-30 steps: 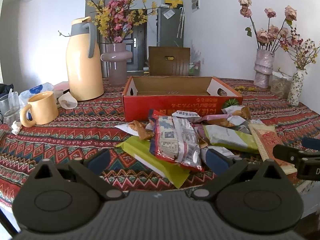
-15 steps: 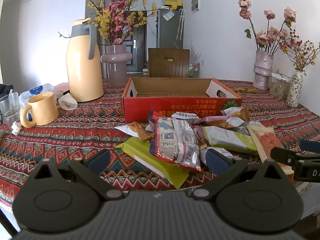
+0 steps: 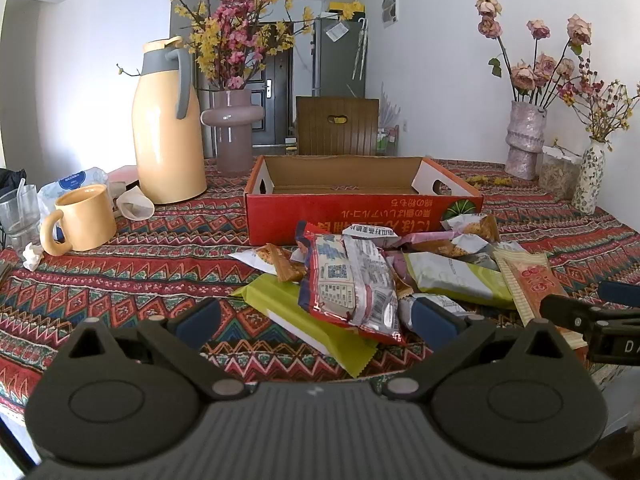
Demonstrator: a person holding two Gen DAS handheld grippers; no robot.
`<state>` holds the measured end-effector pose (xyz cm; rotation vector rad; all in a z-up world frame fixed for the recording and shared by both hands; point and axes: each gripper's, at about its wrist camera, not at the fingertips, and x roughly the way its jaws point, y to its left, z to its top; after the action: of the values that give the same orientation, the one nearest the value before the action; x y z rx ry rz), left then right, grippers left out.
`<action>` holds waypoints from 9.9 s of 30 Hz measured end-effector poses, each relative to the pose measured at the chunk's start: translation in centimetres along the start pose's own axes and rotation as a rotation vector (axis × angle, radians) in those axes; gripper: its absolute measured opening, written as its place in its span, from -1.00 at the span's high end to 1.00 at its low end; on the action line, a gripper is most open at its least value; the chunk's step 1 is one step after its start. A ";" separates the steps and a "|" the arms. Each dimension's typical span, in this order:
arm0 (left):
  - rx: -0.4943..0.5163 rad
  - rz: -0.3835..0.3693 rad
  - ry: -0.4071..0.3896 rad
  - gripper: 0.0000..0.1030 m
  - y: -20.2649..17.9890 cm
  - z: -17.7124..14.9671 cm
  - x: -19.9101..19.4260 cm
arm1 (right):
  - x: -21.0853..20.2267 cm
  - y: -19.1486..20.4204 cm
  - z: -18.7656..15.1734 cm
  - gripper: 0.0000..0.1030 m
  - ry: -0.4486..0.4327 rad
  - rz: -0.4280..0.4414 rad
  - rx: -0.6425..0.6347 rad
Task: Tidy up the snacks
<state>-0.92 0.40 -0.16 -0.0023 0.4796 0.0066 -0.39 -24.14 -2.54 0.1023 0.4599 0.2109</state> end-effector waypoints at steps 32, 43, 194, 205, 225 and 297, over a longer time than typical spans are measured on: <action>0.007 -0.011 0.016 -1.00 0.0 -0.1 0.6 | 0.4 -0.2 -0.1 -1.00 0.017 -0.001 0.010; -0.002 -0.014 0.026 -1.00 0.1 0.2 2.0 | 1.8 -1.2 -0.2 -1.00 0.039 -0.059 0.022; -0.092 0.041 -0.071 -1.00 2.4 9.8 10.3 | 11.6 -2.1 12.2 -1.00 -0.132 0.037 0.006; 0.008 0.165 -0.103 -1.00 3.6 2.8 10.0 | 7.9 -2.9 4.0 -1.00 -0.001 -0.017 0.041; -0.011 0.090 -0.092 -1.00 4.7 1.6 10.3 | 7.2 -3.6 1.0 -1.00 0.033 -0.138 0.078; -0.113 0.107 0.295 -0.58 1.3 1.9 10.4 | 6.2 -7.0 0.9 0.64 -0.100 -0.110 0.145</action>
<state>9.21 1.78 -3.28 -0.0893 0.7733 0.1400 6.68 -29.60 -5.37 0.2277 0.3796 0.0636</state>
